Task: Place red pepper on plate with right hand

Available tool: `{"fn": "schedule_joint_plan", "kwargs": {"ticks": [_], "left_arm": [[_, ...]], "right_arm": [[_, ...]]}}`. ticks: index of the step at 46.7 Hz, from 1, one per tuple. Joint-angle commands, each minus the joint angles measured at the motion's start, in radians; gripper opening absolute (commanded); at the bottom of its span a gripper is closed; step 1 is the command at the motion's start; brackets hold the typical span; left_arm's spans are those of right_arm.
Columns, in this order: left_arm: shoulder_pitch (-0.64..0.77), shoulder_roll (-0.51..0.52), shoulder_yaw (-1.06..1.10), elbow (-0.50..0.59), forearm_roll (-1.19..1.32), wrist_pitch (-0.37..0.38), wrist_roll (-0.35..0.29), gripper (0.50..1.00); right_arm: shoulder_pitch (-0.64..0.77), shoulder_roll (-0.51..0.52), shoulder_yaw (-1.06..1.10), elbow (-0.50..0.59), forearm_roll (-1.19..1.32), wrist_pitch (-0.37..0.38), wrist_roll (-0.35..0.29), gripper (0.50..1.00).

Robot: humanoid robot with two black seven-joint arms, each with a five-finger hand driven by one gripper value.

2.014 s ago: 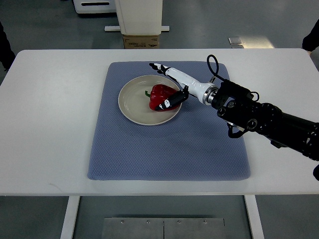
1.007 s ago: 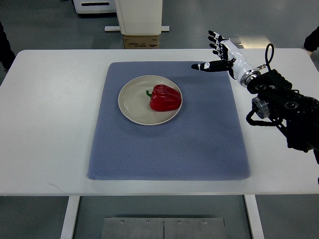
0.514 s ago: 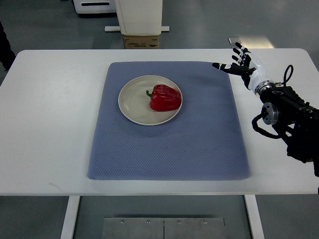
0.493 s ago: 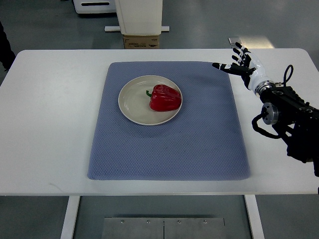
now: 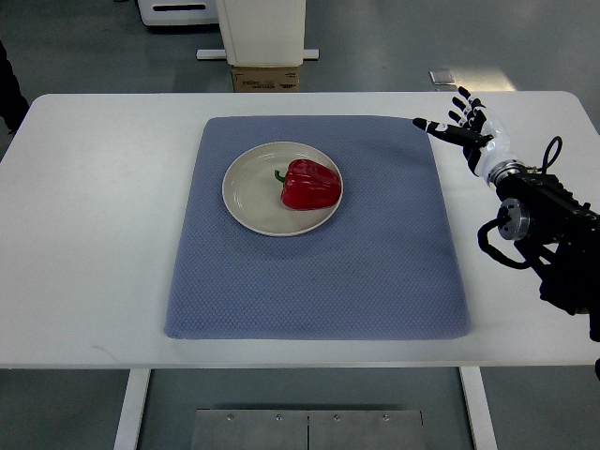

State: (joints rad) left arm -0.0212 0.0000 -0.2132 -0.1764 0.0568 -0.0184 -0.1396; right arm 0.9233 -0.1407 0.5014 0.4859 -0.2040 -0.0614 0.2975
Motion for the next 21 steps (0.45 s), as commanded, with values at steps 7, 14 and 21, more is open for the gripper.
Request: {"fn": "schedule_joint_plan", "kwargs": {"ticks": [7, 14, 21], "left_arm": [[0.0, 0.0, 0.0, 0.0, 0.0, 0.0, 0.0, 1.0], [0.0, 0.0, 0.0, 0.0, 0.0, 0.0, 0.0, 1.0], [0.0, 0.0, 0.0, 0.0, 0.0, 0.0, 0.0, 1.0]], "right_arm": [[-0.003, -0.003, -0.001, 0.0, 0.0, 0.0, 0.0, 1.0], [-0.003, -0.008, -0.001, 0.002, 0.0, 0.0, -0.001, 1.0], [-0.001, -0.013, -0.001, 0.003, 0.0, 0.0, 0.0, 1.0]]}}
